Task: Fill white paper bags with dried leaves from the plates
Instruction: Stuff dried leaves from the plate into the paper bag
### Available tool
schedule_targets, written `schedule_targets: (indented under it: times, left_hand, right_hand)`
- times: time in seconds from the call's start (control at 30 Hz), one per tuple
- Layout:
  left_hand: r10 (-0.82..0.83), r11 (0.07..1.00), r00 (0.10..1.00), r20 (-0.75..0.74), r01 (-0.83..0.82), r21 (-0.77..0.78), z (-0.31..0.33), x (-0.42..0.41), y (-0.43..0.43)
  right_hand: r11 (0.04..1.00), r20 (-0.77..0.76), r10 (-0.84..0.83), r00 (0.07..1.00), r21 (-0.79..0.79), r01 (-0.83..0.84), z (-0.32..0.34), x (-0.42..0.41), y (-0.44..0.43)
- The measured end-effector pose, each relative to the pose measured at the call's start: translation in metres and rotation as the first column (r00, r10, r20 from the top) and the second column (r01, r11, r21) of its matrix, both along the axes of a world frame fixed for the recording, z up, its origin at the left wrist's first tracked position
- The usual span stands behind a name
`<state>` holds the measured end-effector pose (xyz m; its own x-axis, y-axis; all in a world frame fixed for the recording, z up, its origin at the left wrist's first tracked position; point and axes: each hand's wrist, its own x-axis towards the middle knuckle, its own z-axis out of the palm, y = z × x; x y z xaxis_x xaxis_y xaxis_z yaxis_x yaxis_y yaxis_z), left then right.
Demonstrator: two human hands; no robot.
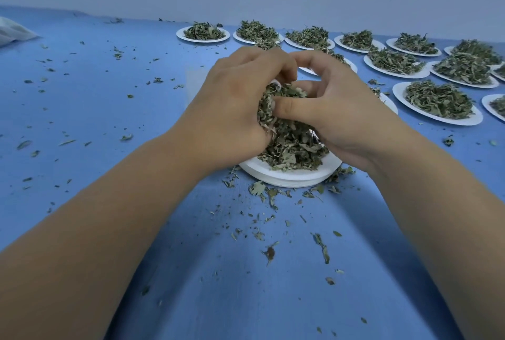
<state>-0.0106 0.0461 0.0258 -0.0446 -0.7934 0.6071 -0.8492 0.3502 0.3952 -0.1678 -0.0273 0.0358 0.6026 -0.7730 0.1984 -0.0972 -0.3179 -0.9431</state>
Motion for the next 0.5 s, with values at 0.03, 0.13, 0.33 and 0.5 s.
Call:
schedule_targets:
  times: [0.03, 0.13, 0.33, 0.5]
  left_hand:
    - [0.001, 1.000, 0.999, -0.045, 0.000, 0.027, 0.000, -0.001, 0.000]
    - [-0.022, 0.995, 0.996, -0.082, 0.030, 0.091, 0.001, 0.000, 0.002]
    - [-0.049, 0.964, 0.948, -0.314, 0.127, 0.234, 0.015, 0.017, 0.015]
    - [0.082, 0.990, 0.939, -0.333, -0.038, 0.138, 0.015, 0.014, 0.013]
  right_hand:
    - [1.000, 0.005, -0.011, 1.000, 0.013, 0.011, 0.000, 0.000, -0.001]
    - [0.997, 0.005, -0.081, 0.997, 0.019, 0.081, 0.000, -0.002, -0.003]
    - [0.995, -0.034, -0.099, 0.994, -0.019, 0.098, -0.001, -0.002, -0.004]
    - [0.989, 0.004, -0.132, 0.991, -0.061, 0.132, -0.004, -0.002, -0.006]
